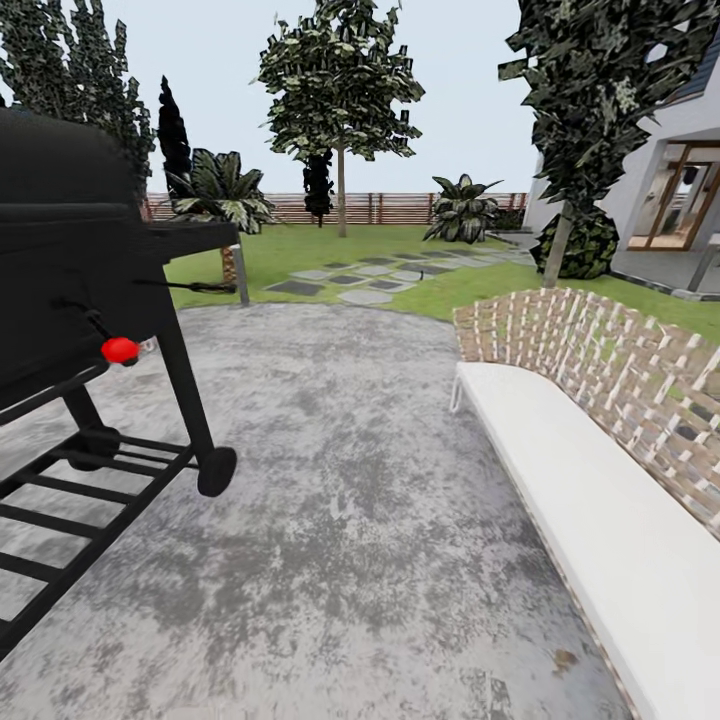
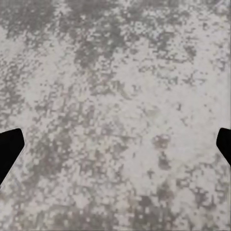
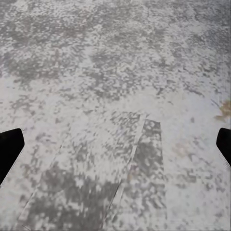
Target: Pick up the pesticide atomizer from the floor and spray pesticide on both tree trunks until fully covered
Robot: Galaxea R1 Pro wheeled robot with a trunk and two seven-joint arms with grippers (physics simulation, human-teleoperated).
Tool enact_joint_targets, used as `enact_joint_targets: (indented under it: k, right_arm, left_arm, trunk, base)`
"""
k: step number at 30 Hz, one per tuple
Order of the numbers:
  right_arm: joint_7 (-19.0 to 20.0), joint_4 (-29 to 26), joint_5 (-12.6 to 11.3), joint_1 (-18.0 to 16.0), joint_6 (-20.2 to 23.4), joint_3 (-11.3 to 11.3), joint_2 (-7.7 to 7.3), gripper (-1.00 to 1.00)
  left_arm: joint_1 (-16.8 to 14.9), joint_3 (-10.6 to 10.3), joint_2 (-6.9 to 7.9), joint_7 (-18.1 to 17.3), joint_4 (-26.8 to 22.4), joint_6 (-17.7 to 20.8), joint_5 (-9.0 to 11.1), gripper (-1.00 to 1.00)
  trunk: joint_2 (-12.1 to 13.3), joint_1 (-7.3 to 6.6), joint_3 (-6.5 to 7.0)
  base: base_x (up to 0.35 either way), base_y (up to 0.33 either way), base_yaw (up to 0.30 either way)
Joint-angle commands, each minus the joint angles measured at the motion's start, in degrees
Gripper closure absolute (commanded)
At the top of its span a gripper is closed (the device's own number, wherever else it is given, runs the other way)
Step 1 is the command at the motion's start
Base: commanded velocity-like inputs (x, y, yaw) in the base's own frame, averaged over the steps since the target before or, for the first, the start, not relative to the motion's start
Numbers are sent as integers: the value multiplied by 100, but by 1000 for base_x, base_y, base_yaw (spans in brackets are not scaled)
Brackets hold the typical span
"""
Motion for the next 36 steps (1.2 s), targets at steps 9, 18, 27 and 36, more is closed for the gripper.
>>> enact_joint_targets:
  k: [9, 18, 27, 36]
  right_arm:
    - [-6, 4, 0, 0, 0, 6, 0, -100]
    - [-8, -1, 0, 0, 0, 1, 0, -100]
    - [-18, -2, -7, 0, 0, -4, 0, -100]
    - [-24, -4, -9, 0, 0, -25, 0, -100]
  left_arm:
    - [0, 0, 0, 0, 0, 0, 0, -100]
    - [0, 5, 1, 0, -5, 0, 0, -100]
    - [0, 5, 1, 12, -8, 0, 0, -100]
    - [0, 5, 2, 17, -7, 0, 0, -100]
  trunk:
    - [0, 0, 0]
    - [0, 0, 0]
    - [0, 0, 0]
    - [0, 0, 0]
  base:
    - [337, 0, 0]
    - [337, 0, 0]
    - [337, 0, -8]
    - [337, 0, -137]
